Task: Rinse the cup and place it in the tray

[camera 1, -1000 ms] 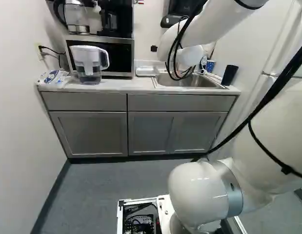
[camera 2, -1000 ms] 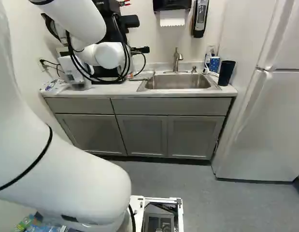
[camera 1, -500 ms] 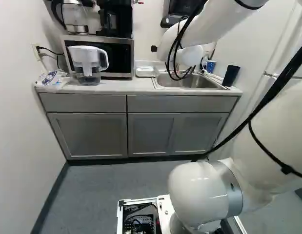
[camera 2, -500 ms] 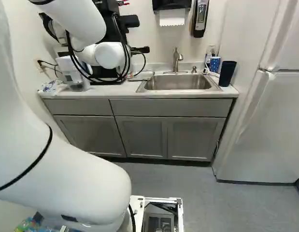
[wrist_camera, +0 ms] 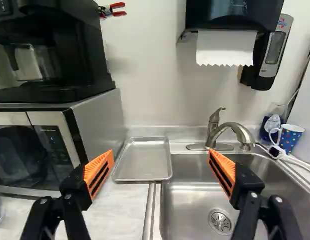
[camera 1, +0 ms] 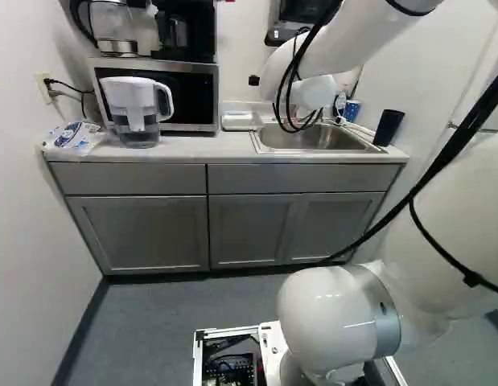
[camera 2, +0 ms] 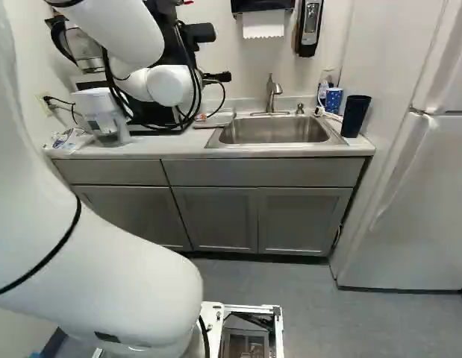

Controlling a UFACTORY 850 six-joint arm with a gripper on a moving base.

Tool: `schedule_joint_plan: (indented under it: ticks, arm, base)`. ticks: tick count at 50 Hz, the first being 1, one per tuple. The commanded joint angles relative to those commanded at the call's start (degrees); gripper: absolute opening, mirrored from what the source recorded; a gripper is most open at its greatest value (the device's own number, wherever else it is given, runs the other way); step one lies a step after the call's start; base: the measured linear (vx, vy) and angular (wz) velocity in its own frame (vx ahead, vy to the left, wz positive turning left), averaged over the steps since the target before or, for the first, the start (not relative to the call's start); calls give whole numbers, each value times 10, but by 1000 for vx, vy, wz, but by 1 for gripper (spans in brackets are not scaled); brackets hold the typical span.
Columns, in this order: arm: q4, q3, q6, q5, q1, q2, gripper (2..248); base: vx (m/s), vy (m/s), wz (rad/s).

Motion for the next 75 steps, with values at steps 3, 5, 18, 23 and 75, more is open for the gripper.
schedule_joint_plan:
  ticks: [3,5,18,23,75]
  arm:
    - [0,0,0,0,0,0,247]
    - [0,0,0,0,0,0,247]
    - [0,0,0,0,0,0,247]
    - [0,0,0,0,0,0,247]
    - [0,0,0,0,0,0,247]
  base:
    - [138,-18,-129]
    - [125,-34,-166]
    - [118,-40,-215]
    - [104,-41,-232]
    - [100,5,-249]
